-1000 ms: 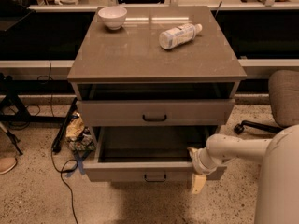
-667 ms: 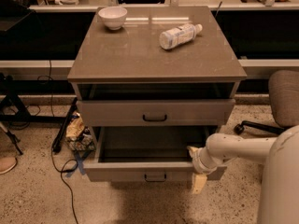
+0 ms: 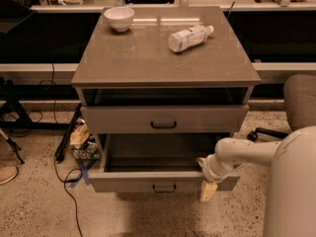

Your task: Open middle drawer

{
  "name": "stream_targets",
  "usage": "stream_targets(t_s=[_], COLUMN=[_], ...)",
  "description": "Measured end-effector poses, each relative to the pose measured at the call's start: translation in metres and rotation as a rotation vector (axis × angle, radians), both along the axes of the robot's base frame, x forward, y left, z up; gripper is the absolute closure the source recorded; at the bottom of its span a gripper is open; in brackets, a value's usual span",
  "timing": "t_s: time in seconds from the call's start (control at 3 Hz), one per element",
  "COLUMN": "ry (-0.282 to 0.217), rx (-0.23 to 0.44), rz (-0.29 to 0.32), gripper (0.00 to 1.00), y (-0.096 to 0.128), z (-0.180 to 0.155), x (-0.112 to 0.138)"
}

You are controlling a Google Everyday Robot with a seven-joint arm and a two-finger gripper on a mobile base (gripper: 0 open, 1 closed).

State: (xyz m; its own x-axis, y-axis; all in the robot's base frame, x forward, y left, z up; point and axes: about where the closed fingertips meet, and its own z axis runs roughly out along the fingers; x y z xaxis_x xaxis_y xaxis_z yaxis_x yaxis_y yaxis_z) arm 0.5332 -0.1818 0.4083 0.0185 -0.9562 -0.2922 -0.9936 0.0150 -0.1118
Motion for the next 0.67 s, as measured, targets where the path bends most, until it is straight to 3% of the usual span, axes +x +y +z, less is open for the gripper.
stream_targets(t_s=[0.67], ry=[0.037], rx=[-0.002], rz=[-0.059], gripper=[0.62], y=[-0.023], z=[-0.014], x=[-0.023])
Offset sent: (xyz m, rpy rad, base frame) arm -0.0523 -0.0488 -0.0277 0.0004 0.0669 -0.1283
